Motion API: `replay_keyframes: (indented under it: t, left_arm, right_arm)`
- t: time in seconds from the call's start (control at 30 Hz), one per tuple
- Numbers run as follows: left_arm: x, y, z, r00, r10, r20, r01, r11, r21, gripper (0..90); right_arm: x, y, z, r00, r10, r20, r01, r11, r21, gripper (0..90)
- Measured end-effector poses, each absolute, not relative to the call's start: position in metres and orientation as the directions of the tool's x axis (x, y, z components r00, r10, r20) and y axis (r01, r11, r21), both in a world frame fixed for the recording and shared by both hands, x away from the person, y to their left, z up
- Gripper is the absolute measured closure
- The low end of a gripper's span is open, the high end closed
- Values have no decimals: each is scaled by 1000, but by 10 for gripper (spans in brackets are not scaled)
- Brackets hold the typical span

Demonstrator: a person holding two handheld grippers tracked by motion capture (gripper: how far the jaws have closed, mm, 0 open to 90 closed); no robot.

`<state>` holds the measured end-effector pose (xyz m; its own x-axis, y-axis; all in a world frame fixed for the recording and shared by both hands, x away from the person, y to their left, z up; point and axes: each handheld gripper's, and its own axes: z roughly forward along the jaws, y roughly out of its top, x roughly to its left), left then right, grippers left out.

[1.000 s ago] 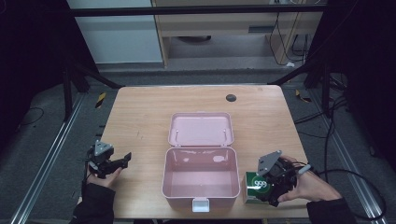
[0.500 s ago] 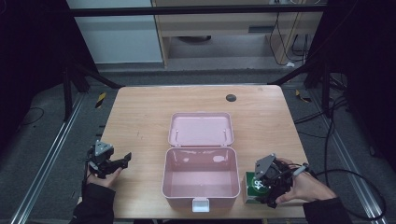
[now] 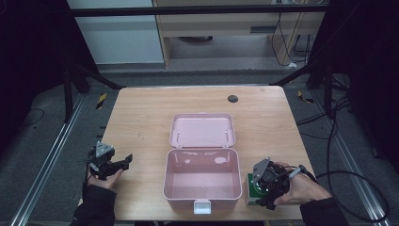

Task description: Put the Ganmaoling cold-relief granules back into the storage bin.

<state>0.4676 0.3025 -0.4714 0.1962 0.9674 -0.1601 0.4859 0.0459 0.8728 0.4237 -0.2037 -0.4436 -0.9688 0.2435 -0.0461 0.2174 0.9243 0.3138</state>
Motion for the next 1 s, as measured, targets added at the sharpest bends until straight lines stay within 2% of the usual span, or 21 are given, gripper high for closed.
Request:
replay_keyframes:
  t: [0.8, 1.0]
  left_arm:
    - [468, 303, -471, 196, 968, -159, 487, 44, 872, 236]
    - [468, 303, -471, 197, 968, -158, 487, 43, 872, 237]
  right_arm:
    - [427, -207, -444, -973, 230, -22, 214, 933, 288, 153]
    - [426, -213, -437, -969, 245, -23, 225, 923, 313, 155]
